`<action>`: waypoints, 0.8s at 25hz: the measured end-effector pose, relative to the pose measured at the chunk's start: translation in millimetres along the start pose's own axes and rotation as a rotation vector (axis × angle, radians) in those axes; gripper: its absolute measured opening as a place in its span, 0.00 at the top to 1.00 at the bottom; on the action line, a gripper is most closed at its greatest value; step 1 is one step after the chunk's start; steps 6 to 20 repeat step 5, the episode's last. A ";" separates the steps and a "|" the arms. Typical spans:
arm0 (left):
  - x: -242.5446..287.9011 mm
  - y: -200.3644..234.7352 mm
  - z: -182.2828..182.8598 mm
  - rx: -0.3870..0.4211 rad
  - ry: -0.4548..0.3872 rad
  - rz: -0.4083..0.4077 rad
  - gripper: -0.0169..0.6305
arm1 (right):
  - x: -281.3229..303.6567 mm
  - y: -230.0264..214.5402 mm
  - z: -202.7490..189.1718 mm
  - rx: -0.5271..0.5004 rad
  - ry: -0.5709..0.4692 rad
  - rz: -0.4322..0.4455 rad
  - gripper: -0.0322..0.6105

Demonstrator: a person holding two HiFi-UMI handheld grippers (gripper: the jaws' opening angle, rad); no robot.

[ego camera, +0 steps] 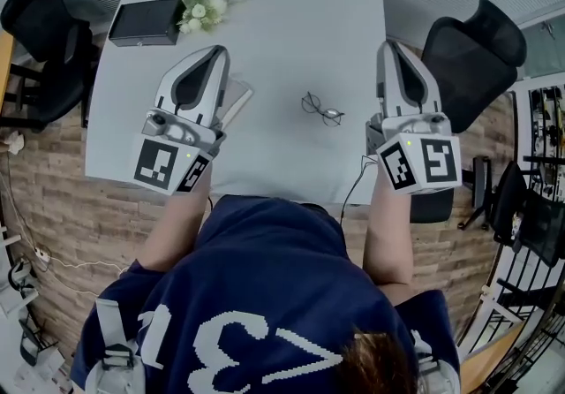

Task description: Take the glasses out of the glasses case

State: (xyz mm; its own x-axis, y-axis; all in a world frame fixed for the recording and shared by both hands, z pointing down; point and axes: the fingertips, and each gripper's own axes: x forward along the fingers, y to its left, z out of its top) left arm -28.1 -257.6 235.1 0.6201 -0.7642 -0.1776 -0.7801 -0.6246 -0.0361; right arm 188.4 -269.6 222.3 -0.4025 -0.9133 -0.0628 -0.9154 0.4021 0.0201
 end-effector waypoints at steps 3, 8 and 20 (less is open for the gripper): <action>-0.2 -1.1 -2.3 -0.004 0.006 0.002 0.95 | 1.1 -1.0 4.9 0.000 -0.006 -0.014 0.91; 0.1 -2.1 -2.7 -0.006 0.009 0.001 0.95 | 1.5 -1.7 8.4 0.001 -0.011 -0.021 0.91; 0.1 -2.1 -2.7 -0.006 0.009 0.001 0.95 | 1.5 -1.7 8.4 0.001 -0.011 -0.021 0.91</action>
